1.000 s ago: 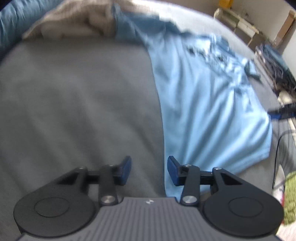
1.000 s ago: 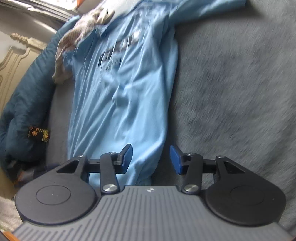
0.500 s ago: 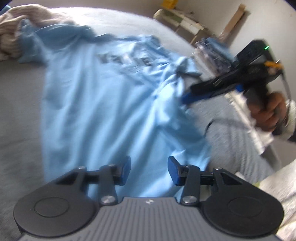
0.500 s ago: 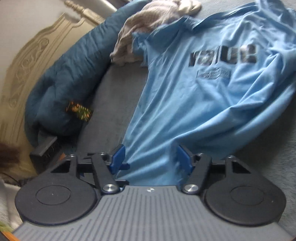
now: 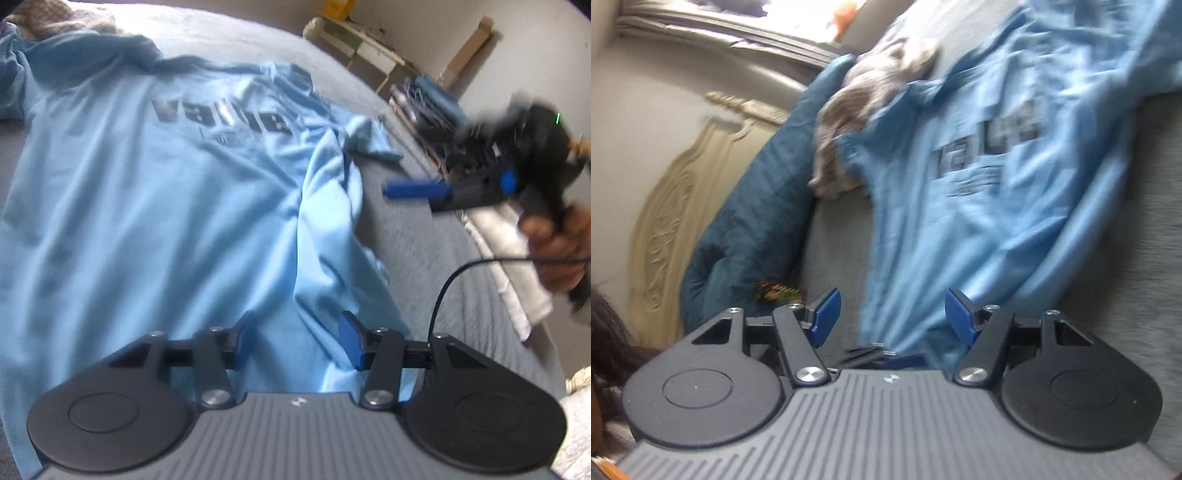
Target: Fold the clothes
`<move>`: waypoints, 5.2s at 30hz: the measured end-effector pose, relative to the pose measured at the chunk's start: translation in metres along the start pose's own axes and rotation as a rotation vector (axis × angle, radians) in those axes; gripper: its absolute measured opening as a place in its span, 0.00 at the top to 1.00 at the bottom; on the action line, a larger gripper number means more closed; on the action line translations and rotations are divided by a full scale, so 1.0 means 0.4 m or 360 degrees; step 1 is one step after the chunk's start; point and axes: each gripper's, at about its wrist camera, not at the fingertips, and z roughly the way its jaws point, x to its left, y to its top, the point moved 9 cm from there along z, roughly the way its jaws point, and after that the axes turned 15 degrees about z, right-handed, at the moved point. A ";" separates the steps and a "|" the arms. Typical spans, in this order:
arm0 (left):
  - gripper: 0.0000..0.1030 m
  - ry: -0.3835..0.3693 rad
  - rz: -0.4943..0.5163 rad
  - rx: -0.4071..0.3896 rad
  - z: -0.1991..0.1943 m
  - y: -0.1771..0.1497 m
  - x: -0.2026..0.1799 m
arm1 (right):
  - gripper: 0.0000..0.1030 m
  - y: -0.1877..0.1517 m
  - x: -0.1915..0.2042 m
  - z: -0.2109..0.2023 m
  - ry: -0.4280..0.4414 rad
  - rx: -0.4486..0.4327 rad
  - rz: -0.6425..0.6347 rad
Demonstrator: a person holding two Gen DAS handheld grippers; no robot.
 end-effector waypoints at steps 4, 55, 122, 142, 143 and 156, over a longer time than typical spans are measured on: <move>0.50 -0.0055 -0.0042 -0.0067 -0.026 0.030 0.003 | 0.41 -0.012 -0.089 -0.026 -0.0135 0.0000 0.0050; 0.46 -0.0054 -0.0276 -0.0222 -0.095 0.047 0.104 | 0.96 -0.016 0.022 0.193 0.0141 0.0200 0.0230; 0.91 -0.0138 -0.0015 -0.0091 -0.012 -0.017 -0.003 | 0.63 -0.119 -0.153 0.165 0.0320 0.0289 0.1325; 0.90 -0.0067 0.0183 -0.0015 0.019 -0.046 -0.018 | 0.63 -0.154 -0.188 0.144 0.0286 0.0277 0.1420; 0.90 -0.0066 0.0183 -0.0015 0.020 -0.046 -0.018 | 0.64 -0.152 -0.188 0.145 0.0288 0.0267 0.1413; 0.72 -0.0037 0.0145 -0.0045 -0.036 -0.034 -0.026 | 0.97 -0.112 -0.122 0.080 0.0109 0.0111 0.0857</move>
